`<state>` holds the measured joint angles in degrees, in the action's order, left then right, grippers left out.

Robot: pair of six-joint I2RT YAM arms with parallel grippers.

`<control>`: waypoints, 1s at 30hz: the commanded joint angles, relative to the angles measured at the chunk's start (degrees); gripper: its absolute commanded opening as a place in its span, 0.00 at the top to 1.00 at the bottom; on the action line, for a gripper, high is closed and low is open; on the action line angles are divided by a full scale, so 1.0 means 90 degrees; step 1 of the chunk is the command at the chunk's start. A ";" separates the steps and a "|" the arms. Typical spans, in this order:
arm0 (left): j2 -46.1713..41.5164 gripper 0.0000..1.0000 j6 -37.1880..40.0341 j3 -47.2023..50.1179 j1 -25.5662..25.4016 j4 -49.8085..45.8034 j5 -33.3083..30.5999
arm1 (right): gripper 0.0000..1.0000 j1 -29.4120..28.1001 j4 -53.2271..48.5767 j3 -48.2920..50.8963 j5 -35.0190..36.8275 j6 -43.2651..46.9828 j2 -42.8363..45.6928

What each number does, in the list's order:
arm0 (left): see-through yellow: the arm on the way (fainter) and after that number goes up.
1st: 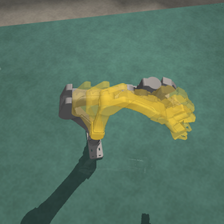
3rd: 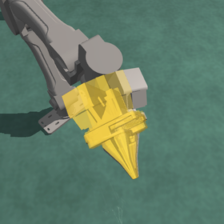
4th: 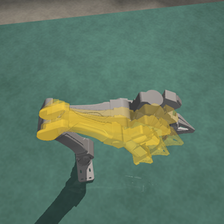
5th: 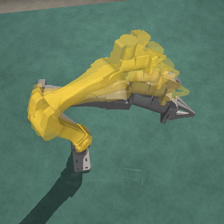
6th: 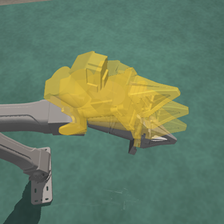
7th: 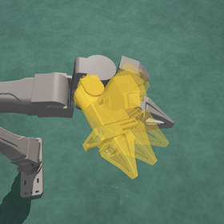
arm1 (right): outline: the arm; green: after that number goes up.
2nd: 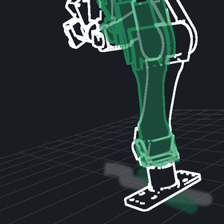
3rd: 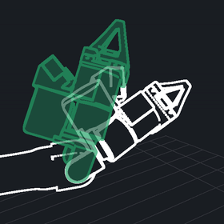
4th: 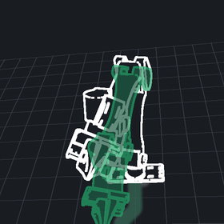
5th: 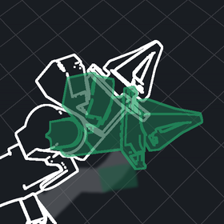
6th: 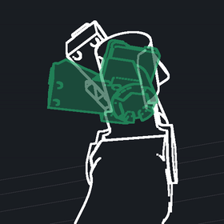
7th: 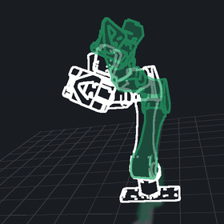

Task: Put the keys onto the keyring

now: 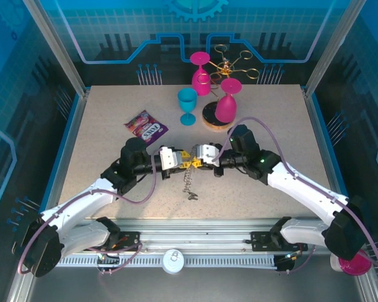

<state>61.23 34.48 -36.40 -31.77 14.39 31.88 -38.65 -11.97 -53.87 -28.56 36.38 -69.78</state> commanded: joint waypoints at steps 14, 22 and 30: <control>-0.0106 1.00 0.0618 -0.0214 -0.0040 -0.0439 -0.0130 | 0.79 -0.0432 -0.0930 -0.1044 0.0620 0.0343 -0.0322; -0.0066 1.00 -0.0056 0.0177 -0.0042 0.0712 0.0069 | 0.66 0.0010 0.1336 0.0678 0.0597 -0.0781 0.0447; -0.0017 1.00 -0.0160 0.0246 -0.0039 0.0853 0.0188 | 0.77 0.0018 0.1505 0.0903 0.0692 -0.1015 0.0468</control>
<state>61.06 34.30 -34.70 -32.10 18.44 30.94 -38.92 -1.91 -46.17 -21.63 29.28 -66.24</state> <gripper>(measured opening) 0.050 0.241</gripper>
